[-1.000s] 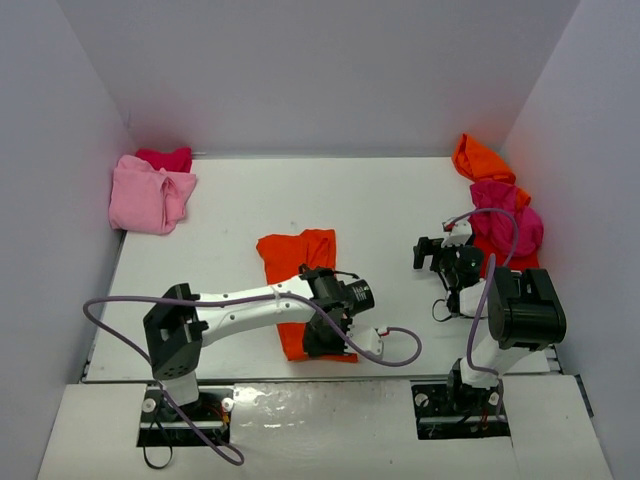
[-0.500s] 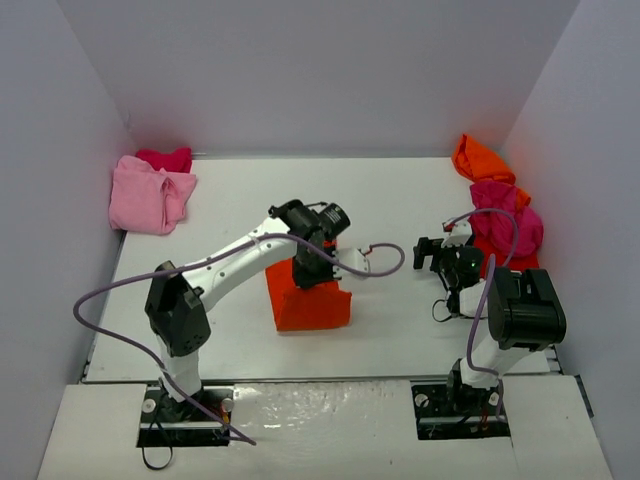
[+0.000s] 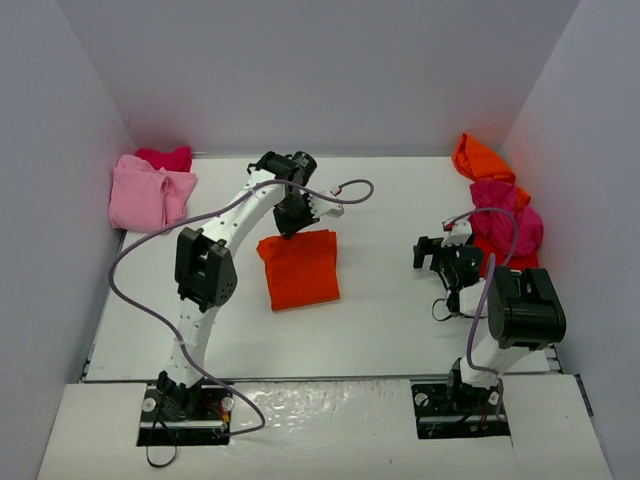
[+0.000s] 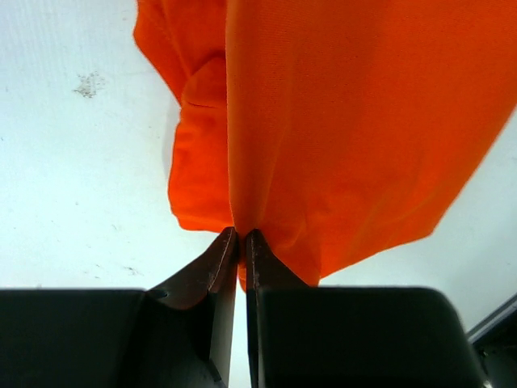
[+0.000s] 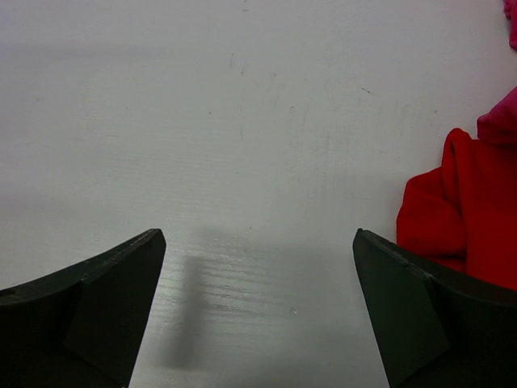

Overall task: Fold and stack the t-shirts
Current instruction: Fold the long partially folded tshirt into a neat square

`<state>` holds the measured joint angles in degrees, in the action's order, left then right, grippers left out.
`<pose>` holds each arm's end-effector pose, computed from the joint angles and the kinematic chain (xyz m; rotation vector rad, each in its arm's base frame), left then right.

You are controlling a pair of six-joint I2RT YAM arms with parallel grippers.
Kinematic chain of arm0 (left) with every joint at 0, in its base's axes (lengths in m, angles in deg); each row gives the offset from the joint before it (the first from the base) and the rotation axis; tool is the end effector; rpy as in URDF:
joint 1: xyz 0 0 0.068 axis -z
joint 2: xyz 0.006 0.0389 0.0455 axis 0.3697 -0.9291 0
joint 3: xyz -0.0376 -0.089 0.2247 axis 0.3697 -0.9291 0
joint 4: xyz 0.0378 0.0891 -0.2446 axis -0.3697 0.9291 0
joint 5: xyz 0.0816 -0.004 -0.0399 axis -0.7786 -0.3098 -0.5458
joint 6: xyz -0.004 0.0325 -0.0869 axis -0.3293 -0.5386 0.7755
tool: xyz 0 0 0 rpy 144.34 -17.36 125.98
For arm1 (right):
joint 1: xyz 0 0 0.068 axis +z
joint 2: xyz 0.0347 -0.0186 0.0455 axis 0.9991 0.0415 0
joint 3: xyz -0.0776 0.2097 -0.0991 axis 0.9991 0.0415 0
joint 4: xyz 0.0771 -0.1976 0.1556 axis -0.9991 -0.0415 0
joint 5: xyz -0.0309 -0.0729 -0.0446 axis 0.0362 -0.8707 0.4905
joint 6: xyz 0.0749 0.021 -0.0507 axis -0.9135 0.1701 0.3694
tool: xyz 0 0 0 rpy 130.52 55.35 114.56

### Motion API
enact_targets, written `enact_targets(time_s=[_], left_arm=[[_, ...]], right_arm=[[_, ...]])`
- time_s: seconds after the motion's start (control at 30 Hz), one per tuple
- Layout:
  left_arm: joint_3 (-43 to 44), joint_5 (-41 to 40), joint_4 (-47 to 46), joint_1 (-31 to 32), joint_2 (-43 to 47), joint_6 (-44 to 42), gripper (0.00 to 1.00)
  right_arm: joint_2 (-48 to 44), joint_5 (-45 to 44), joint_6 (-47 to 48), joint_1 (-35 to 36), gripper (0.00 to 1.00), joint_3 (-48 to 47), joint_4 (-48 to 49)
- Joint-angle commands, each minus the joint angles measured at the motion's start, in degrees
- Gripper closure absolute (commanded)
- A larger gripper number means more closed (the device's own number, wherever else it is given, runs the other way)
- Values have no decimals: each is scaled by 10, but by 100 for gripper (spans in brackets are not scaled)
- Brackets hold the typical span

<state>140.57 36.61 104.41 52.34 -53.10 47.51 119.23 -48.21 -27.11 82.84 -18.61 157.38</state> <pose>0.3761 -0.2468 0.2110 1.6836 2.2668 -0.3197 0.3080 -0.0016 0.1113 -0.2018 1.6245 0.1305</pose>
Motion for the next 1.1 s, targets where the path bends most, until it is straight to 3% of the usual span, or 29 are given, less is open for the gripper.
enact_targets(time_s=[0.0,0.2,0.27,0.33,0.43,0.63,0.9,0.97,1.07], left_arm=[[59,26,2,-20,-15,-19,100],[95,18,-16,-33,-92,-31,100],[98,11,-31,-35,-105,-27,95],[84,11,-58,-37,-106,-17,74],[35,0,-115,-37,-74,3,30],[-23,-32,-268,-44,1,69,30],[-58,-112,-356,-56,112,156,29],[-46,-105,-316,-62,132,192,30],[-43,0,-183,-77,149,243,30]], right_arm=[[-14,-7,10,5,0,-13,103],[-14,-7,10,4,0,-13,104],[-14,-7,10,5,0,-13,105],[-14,-7,10,4,0,-13,103],[-14,-7,10,5,0,-13,104],[-14,-7,10,4,0,-13,104],[-14,-7,10,5,0,-13,104],[-14,-7,10,4,0,-13,104],[-14,-7,10,4,0,-13,104]])
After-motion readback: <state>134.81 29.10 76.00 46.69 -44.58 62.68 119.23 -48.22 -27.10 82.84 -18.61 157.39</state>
